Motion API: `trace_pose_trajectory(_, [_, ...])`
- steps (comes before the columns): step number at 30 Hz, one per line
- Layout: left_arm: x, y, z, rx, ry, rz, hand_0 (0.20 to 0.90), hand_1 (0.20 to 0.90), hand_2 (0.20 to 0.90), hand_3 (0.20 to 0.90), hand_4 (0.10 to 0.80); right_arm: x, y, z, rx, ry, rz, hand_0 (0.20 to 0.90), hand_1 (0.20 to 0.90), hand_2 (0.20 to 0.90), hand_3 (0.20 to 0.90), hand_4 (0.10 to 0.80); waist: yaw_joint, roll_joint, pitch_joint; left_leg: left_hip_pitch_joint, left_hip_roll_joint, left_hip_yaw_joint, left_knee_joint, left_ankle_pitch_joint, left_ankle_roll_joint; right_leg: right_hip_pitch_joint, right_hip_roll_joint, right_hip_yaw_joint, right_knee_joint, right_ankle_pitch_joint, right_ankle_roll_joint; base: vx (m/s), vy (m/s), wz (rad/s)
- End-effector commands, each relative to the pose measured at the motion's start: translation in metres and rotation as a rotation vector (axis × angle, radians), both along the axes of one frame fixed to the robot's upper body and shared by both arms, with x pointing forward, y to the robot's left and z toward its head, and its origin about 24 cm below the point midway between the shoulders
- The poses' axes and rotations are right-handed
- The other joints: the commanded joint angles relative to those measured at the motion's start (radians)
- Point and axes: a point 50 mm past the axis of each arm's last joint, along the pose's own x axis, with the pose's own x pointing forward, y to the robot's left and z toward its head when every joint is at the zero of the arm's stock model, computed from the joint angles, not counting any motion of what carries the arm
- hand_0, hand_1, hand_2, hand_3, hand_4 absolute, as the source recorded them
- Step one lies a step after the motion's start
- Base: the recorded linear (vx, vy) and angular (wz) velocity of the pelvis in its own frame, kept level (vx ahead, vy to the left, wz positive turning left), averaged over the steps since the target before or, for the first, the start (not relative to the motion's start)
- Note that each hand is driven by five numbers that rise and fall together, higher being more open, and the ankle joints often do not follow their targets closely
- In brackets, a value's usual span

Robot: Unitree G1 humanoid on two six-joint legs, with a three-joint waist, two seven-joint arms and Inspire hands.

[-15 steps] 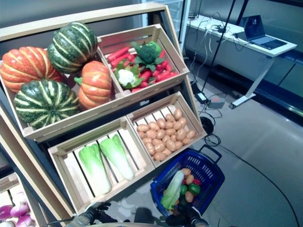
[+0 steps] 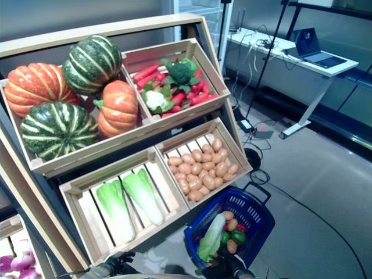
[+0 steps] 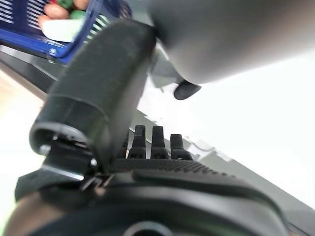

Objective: Put vegetables into the basket

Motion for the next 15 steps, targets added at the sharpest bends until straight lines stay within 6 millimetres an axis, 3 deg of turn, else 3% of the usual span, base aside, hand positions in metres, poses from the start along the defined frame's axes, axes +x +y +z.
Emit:
trace_pose_trajectory(1, [0.079,-0.015,0.039,-0.150,-0.324,-0.063,0.900,0.900,0.900,0.900,0.800,0.031,0.013,0.008,-0.002,-0.076,0.107,0.900,0.900,0.900,0.900,0.800,-0.022,0.007,0.038,0.042,0.038,-0.039,0.002,-0.106,-0.043,-0.044,-0.052,0.041,-0.039,0.100,0.049,-0.089,-0.007,-0.09])
trace_pose_trajectory(5, [0.133,-0.025,0.108,-0.274,-0.572,-0.203,0.900,0.900,0.900,0.900,0.800,0.035,0.004,0.013,-0.019,-0.088,0.098,0.900,0.900,0.900,0.900,0.800,-0.014,0.027,0.061,0.020,0.040,-0.046,0.002,-0.096,-0.041,-0.056,-0.045,0.033,-0.039,0.101,0.042,-0.071,-0.007,-0.10])
trace_pose_trajectory(7, [0.146,-0.022,0.135,-0.283,-0.647,-0.257,0.900,0.900,0.900,0.900,0.800,0.033,0.001,0.013,-0.024,-0.091,0.090,0.900,0.900,0.900,0.900,0.800,-0.011,0.033,0.068,0.013,0.041,-0.050,0.002,-0.094,-0.040,-0.059,-0.044,0.026,-0.036,0.098,0.041,-0.052,-0.021,-0.01])
trace_pose_trajectory(8, [0.157,-0.016,0.160,-0.262,-0.737,-0.320,0.900,0.900,0.900,0.900,0.800,0.029,-0.003,0.012,-0.031,-0.091,0.081,0.900,0.900,0.900,0.900,0.800,-0.008,0.035,0.071,0.007,0.040,-0.049,0.002,-0.093,-0.038,-0.063,-0.042,0.019,-0.037,0.097,0.039,-0.043,-0.030,-0.03])
trace_pose_trajectory(15, [0.174,0.023,0.220,-0.007,-0.954,-0.429,0.900,0.900,0.900,0.900,0.800,0.026,-0.019,0.016,-0.062,-0.134,0.050,0.900,0.900,0.900,0.900,0.800,0.016,0.048,0.094,-0.017,0.041,-0.066,0.014,-0.069,-0.046,-0.079,-0.037,0.004,0.001,0.069,0.014,-0.012,-0.020,-0.03])
